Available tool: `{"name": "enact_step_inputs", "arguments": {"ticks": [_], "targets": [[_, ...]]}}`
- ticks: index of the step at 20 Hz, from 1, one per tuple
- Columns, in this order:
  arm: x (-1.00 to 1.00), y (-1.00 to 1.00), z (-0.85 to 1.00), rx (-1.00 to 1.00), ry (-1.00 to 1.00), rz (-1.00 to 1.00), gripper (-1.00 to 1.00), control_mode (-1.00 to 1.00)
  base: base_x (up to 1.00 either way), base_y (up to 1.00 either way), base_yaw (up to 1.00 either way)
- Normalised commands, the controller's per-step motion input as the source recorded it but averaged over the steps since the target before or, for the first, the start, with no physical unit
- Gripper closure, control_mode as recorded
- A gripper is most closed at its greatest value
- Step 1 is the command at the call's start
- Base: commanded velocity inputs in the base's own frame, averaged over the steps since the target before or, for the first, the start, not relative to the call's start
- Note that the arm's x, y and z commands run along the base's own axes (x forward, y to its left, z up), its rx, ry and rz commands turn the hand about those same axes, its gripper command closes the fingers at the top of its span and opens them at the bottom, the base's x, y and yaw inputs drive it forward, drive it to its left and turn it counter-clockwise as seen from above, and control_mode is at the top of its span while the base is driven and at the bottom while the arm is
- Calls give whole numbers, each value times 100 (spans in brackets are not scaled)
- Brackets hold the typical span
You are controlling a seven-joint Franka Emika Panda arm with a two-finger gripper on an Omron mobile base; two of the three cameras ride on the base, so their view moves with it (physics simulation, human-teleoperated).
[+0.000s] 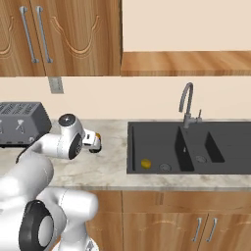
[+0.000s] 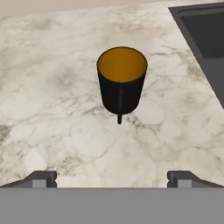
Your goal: Clear the mugs and bowl far away from the sink.
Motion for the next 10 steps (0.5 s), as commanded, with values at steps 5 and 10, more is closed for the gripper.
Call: {"name": "enact_step_inputs", "arguments": {"ticks": [5, 10], "targets": [[42, 0, -7, 0, 0, 0, -100, -100, 0, 0, 0], [23, 0, -11, 0, 0, 0, -100, -100, 0, 0, 0]]}}
